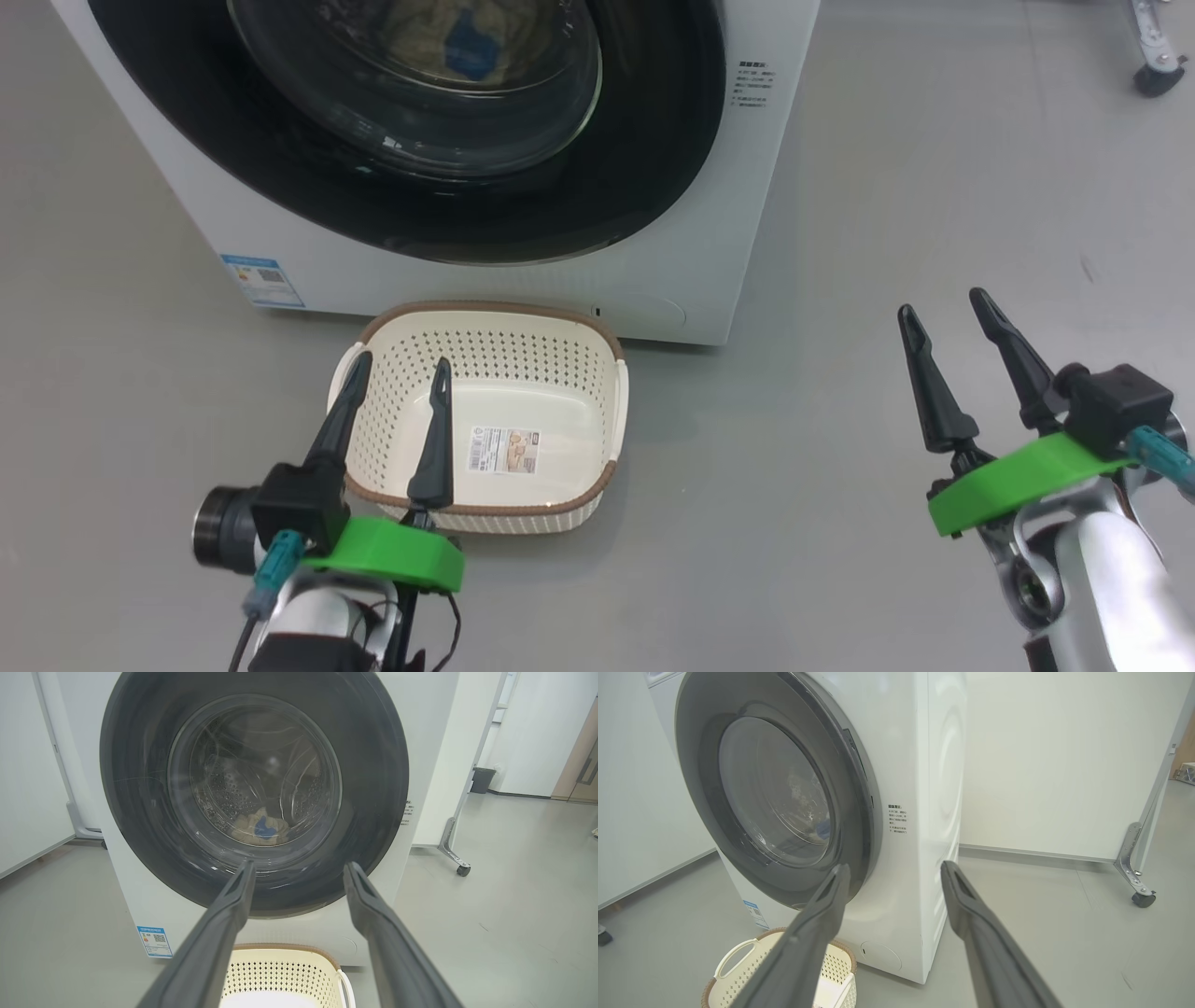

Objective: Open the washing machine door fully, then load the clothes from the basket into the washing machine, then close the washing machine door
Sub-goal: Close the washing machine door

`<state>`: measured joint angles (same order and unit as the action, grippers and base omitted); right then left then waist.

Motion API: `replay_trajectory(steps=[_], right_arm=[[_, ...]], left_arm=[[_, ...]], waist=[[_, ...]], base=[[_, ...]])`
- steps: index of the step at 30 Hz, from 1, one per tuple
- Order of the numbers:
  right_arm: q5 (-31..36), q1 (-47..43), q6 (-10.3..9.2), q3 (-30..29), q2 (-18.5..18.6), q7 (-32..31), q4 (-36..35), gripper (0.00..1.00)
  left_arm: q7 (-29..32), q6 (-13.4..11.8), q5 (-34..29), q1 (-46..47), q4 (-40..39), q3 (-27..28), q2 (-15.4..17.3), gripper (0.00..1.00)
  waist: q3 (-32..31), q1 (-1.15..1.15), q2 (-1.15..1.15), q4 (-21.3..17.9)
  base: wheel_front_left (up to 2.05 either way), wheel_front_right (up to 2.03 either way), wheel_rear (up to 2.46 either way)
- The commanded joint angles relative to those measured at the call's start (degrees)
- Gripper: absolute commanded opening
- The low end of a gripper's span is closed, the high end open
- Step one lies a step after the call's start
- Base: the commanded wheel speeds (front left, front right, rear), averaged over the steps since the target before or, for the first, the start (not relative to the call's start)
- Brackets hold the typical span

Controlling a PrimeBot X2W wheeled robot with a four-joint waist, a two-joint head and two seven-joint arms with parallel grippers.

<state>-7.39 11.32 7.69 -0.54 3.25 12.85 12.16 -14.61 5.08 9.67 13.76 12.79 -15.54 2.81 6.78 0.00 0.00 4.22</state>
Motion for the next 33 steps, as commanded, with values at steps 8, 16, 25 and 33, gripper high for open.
replay_trajectory(steps=[8, 16, 25, 33], right_arm=[[-0.62, -5.94, -0.2, -1.16, -0.34, -2.35, -8.14, 1.0], [-2.93, -12.04, -0.2, -3.49, -0.36, -3.45, -13.34, 1.0], [-4.31, -15.51, -0.2, -4.65, -0.36, -4.22, -16.59, 1.0], [-4.4, -16.59, -0.2, -5.11, -0.36, -4.71, -17.38, 1.0]], left_arm=[[-0.39, 0.03, 0.61, 0.22, -1.26, 3.14, 1.45, 1.0], [-0.39, -0.05, 0.72, -0.94, -1.35, 3.44, 1.71, 1.0], [-0.39, -0.21, 0.98, -1.51, -1.7, 3.63, 1.91, 1.0], [-0.39, -0.18, 0.98, -1.51, -1.6, 3.24, 1.89, 1.0]], waist=[[-1.52, 0.0, 0.0, -2.12], [-2.51, 0.0, 0.0, -2.78], [-2.67, 0.0, 0.0, -3.09], [-2.71, 0.0, 0.0, -3.06]], base=[[0.0, 0.0, 0.0], [0.0, 0.0, 0.0], [0.0, 0.0, 0.0], [0.0, 0.0, 0.0]])
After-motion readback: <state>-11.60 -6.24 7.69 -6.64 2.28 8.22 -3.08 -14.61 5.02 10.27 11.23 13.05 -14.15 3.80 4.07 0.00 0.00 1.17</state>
